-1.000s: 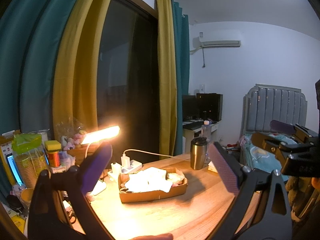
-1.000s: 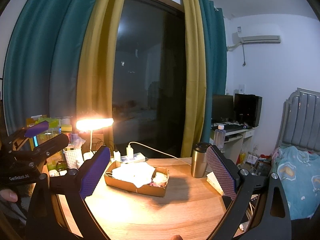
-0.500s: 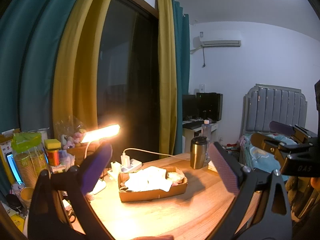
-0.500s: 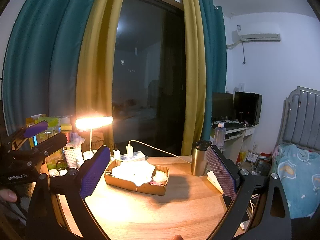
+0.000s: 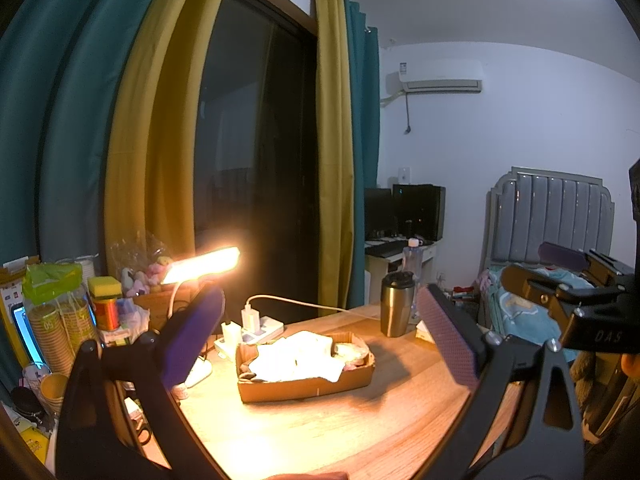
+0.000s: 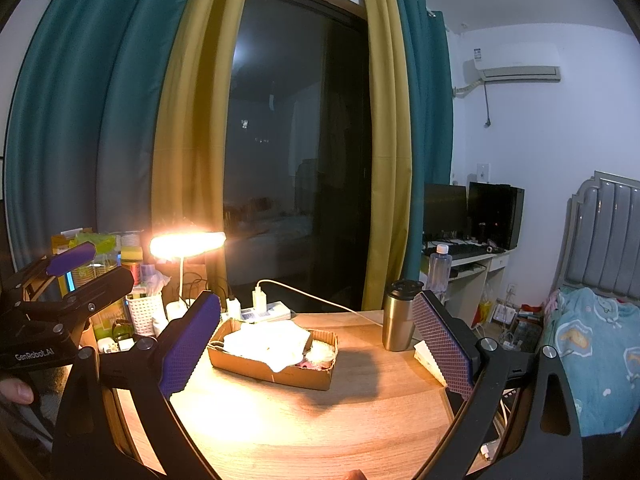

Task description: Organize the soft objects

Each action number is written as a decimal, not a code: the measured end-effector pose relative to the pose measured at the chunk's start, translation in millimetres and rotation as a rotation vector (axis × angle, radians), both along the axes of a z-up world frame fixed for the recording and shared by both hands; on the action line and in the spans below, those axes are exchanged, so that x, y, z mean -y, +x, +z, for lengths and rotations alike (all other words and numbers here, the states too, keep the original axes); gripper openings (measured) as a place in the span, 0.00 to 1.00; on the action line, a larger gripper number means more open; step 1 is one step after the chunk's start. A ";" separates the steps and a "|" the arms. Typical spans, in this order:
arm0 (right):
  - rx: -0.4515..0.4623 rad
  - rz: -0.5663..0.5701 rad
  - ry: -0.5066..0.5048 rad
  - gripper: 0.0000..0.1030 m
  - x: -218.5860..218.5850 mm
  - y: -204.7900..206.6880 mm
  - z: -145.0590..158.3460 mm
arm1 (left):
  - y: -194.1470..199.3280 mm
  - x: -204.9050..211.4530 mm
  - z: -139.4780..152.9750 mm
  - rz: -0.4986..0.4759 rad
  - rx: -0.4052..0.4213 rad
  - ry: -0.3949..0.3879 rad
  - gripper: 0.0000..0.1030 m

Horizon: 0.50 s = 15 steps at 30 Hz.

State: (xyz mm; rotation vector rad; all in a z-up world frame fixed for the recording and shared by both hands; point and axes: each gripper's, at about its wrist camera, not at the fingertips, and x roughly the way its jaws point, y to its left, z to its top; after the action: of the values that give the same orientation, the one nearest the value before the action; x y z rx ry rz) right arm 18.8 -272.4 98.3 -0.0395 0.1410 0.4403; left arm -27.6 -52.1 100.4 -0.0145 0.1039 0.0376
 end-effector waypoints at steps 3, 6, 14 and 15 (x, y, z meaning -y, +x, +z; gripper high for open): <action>-0.002 0.000 0.000 0.95 0.1 -0.2 0.2 | 0.0 -0.3 0.0 0.000 0.000 0.000 0.96; -0.001 0.001 0.000 0.95 -0.6 0.4 0.7 | 0.2 -0.4 0.1 0.000 0.000 0.000 0.96; -0.001 0.001 -0.001 0.95 -1.0 0.7 1.3 | -0.8 1.6 -3.9 -0.005 -0.005 0.002 0.96; -0.002 0.001 -0.002 0.95 -0.9 0.6 1.2 | -0.5 2.0 -5.5 -0.009 -0.010 0.003 0.96</action>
State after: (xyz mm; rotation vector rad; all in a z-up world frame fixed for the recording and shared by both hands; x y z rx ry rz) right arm 19.4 -271.6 99.6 -0.0411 0.1430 0.4410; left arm -28.1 -54.1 94.9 -0.0112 0.1135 0.0287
